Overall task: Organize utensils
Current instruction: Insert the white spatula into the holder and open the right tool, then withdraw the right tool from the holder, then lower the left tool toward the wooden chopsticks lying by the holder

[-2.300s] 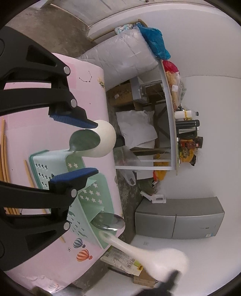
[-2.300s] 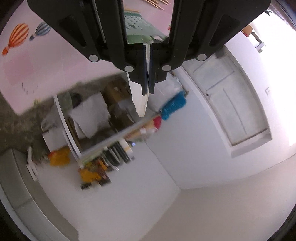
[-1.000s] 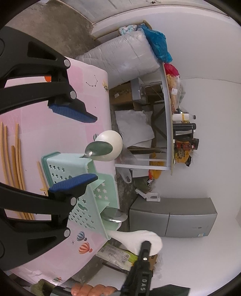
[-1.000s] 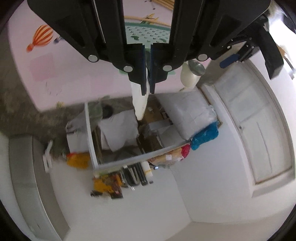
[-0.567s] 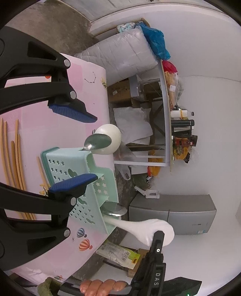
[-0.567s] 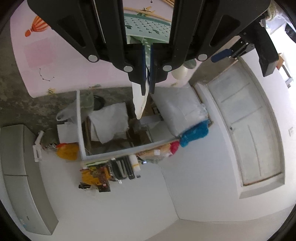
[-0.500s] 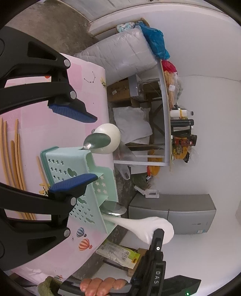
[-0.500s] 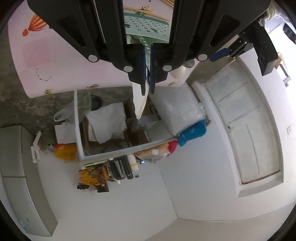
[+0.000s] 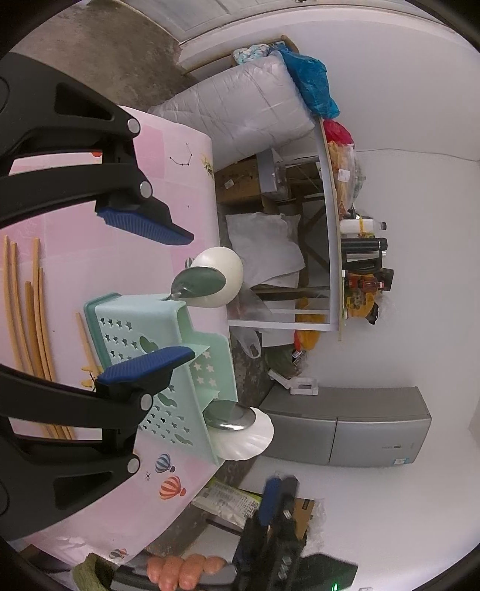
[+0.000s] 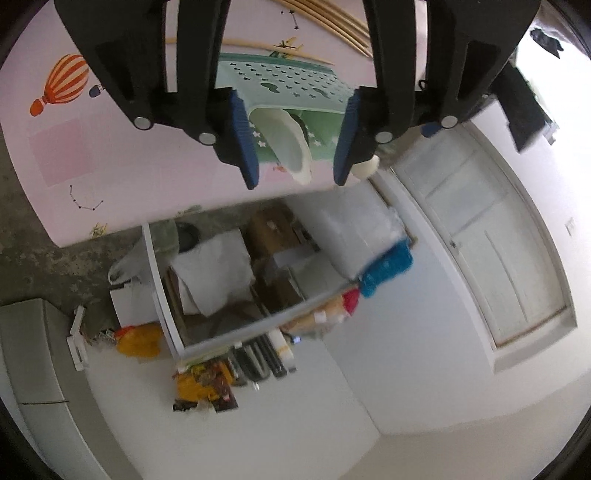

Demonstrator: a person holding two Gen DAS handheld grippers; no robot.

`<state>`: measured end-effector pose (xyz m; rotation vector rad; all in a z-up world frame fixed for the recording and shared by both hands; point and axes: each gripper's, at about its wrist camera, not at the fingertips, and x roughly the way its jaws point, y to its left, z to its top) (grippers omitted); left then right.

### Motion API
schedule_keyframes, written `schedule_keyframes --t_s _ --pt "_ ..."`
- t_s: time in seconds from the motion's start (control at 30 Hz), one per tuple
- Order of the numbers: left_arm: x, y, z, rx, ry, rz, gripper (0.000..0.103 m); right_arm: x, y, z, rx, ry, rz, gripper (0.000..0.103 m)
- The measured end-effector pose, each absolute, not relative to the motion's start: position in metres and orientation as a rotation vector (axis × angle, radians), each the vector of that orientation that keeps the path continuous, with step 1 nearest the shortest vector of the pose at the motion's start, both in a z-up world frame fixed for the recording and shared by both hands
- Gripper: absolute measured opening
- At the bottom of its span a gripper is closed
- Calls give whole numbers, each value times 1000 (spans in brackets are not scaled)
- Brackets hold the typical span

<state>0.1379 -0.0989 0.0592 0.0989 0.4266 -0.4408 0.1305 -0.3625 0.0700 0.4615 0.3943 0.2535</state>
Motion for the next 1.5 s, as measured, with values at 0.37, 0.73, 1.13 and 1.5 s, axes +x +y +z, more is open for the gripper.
schedule_keyframes --t_s 0.37,0.73,1.13,1.5 --pt "115 -91 26 84 543 -479 54 139 -407 -21 604 696 84 34" --pt "93 -96 -42 -117 882 -667 29 177 -352 -78 348 990 90 16" --pt "88 -80 -69 -316 1055 -700 26 125 -280 -82 337 1087 328 16" --pt "98 -70 -72 -423 1111 -648 31 110 -246 -83 304 1086 365 16"
